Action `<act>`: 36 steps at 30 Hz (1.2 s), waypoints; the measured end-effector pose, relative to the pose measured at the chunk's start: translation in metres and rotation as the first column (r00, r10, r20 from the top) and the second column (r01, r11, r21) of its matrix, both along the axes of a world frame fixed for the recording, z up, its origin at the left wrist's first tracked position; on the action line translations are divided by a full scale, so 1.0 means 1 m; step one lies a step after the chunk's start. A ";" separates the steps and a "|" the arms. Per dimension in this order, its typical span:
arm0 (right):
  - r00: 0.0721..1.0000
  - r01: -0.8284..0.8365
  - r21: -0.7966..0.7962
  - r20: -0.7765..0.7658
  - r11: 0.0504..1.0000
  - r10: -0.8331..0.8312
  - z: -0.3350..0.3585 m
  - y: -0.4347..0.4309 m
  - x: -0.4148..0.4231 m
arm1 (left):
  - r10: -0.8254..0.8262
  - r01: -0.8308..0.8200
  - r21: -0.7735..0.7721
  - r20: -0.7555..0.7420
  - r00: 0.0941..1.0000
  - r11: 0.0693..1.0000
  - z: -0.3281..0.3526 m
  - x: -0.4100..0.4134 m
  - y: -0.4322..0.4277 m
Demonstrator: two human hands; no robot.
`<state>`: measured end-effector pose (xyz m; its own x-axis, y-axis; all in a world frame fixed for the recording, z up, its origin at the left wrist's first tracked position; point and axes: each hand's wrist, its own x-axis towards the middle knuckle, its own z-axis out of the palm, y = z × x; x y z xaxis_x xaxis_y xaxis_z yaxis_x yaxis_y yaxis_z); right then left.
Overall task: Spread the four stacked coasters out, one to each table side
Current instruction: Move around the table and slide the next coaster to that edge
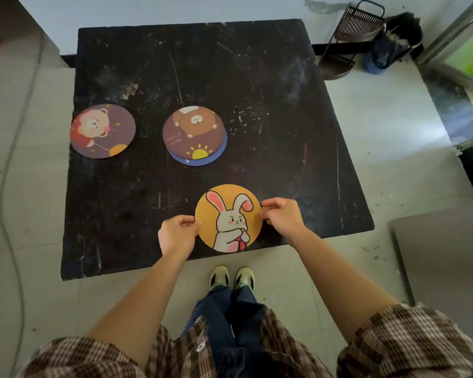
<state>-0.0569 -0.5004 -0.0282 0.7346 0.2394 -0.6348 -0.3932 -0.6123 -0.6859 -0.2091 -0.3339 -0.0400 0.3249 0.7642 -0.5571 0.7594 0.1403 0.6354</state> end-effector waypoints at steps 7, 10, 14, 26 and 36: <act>1.000 0.022 0.008 0.014 1.000 -0.022 -0.003 -0.002 -0.002 | -0.072 0.072 0.048 -0.006 0.997 0.996 0.000 -0.003 0.000; 0.999 0.045 0.008 0.019 0.999 -0.045 -0.006 -0.002 -0.004 | -0.086 0.086 0.056 -0.002 0.996 0.995 -0.001 -0.003 0.000; 0.998 0.065 0.009 0.020 0.998 -0.066 -0.008 -0.004 -0.007 | -0.101 0.101 0.066 -0.005 0.995 0.993 -0.002 -0.003 0.001; 0.995 0.091 0.024 0.038 0.996 -0.092 -0.011 -0.005 -0.007 | -0.161 0.162 0.090 -0.022 0.987 0.983 -0.005 -0.002 0.003; 0.994 -0.012 -0.049 0.112 0.999 0.017 -0.010 -0.006 -0.011 | -0.242 0.256 0.136 -0.114 0.964 0.957 -0.002 0.004 0.007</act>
